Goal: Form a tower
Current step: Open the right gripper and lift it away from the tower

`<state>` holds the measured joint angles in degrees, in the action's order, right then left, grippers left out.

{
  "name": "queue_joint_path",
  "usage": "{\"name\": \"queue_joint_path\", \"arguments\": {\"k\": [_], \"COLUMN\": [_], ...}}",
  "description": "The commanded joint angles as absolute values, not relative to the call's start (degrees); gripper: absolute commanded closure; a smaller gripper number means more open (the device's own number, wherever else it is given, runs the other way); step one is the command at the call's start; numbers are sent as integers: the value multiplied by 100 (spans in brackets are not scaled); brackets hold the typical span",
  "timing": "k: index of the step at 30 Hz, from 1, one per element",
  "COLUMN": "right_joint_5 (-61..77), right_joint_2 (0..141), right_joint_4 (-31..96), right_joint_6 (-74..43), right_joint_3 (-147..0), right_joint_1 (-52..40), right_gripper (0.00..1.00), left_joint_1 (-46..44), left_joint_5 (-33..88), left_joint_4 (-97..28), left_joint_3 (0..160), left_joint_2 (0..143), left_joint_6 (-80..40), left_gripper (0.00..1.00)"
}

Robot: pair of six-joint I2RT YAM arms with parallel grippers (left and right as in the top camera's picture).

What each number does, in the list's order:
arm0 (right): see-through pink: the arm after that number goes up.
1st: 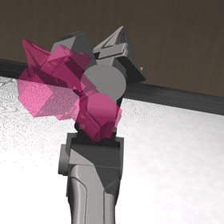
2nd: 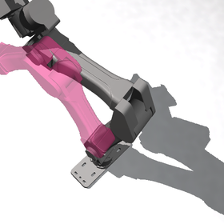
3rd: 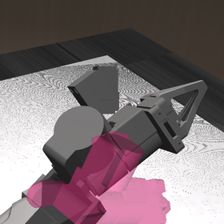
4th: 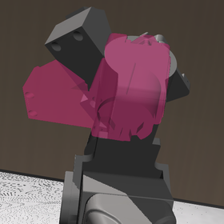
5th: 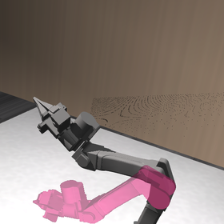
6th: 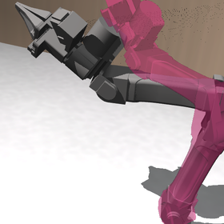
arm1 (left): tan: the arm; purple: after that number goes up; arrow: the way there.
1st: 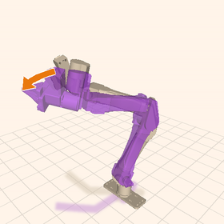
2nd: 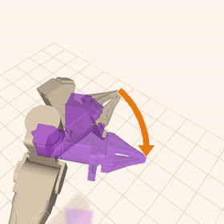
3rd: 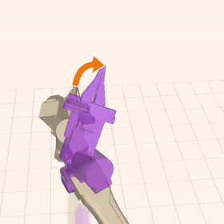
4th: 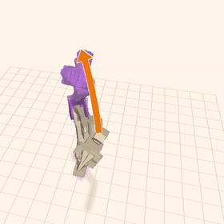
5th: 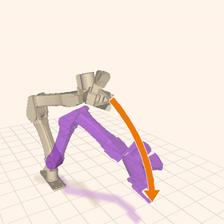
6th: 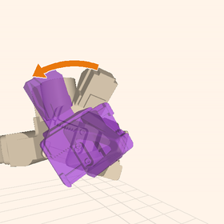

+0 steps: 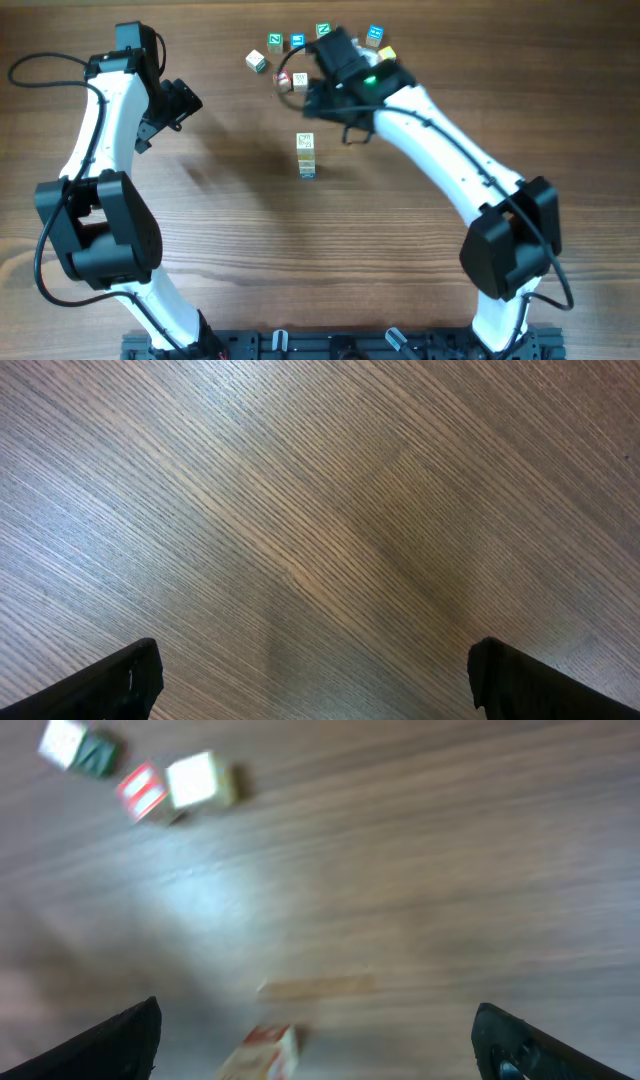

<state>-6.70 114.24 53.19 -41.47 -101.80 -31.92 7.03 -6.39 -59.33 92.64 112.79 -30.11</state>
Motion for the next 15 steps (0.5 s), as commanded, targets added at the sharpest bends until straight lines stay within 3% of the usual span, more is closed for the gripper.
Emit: {"name": "queue_joint_path", "arguments": {"k": [1,15], "right_joint_5": [-775,-773], "right_joint_2": [11498,11498], "right_joint_4": [5341,5288], "right_joint_6": [-3485,-3452], "right_joint_3": [-10154,-10154], "right_joint_1": [-2840,-2545], "right_gripper": [0,0], "left_joint_1": [709,709], "left_joint_5": [-718,-716], "left_joint_4": [-5933,-5933], "left_joint_3": [9354,9354], "left_joint_2": [11111,11111], "left_joint_6": [-3006,-3006], "left_gripper": [0,0]}}
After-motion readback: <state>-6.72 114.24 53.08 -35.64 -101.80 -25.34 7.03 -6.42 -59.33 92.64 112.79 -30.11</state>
